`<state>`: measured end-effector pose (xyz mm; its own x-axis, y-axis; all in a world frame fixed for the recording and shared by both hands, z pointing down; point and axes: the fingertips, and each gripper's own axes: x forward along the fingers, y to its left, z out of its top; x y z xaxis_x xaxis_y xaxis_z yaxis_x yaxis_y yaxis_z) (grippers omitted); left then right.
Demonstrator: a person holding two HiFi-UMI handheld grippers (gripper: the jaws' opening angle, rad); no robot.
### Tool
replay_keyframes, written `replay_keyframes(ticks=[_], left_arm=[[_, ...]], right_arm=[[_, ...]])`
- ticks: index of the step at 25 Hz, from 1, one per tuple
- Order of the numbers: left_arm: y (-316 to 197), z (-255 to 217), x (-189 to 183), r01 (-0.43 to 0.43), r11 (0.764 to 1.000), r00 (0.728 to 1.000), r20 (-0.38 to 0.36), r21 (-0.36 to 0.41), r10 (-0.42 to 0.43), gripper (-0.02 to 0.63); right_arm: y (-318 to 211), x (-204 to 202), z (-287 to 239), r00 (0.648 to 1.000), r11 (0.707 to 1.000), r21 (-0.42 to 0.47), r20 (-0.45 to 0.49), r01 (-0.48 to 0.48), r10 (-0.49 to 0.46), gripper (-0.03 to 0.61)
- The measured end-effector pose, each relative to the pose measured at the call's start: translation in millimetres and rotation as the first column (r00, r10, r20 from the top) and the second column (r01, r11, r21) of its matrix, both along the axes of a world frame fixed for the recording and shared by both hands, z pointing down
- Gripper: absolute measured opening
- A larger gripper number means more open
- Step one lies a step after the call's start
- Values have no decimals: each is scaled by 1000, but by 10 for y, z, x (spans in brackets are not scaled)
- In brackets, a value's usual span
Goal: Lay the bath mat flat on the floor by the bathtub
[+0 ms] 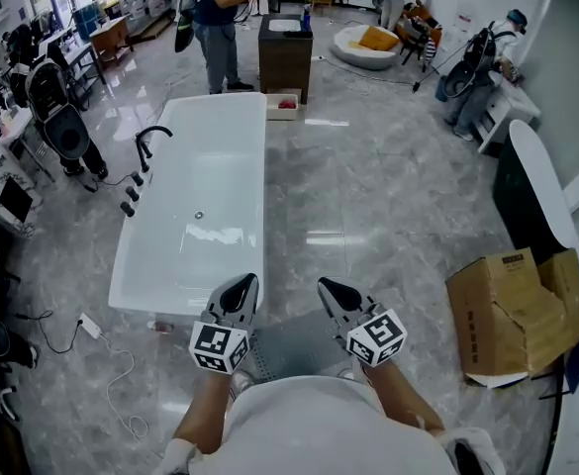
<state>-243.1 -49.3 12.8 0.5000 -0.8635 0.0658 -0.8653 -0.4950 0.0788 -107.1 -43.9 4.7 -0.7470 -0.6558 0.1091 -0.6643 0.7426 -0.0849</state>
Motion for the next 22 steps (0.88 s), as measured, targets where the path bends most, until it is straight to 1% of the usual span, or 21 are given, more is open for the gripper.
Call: replay_keyframes(ticks=[5, 8, 22], left_arm=[[-11, -14, -2, 4, 1000, 1000, 3, 0, -4, 17], [-38, 0, 18, 2, 1000, 1000, 6, -6, -2, 17], [6, 61, 79, -5, 1000, 1000, -4, -21, 5, 17]], right_arm=[[-37, 7, -35, 1000, 1000, 10, 1, 6, -6, 28], [-70, 47, -38, 1000, 1000, 24, -10, -11, 11, 28], [-27, 176, 57, 999, 999, 8, -9, -40, 40, 28]])
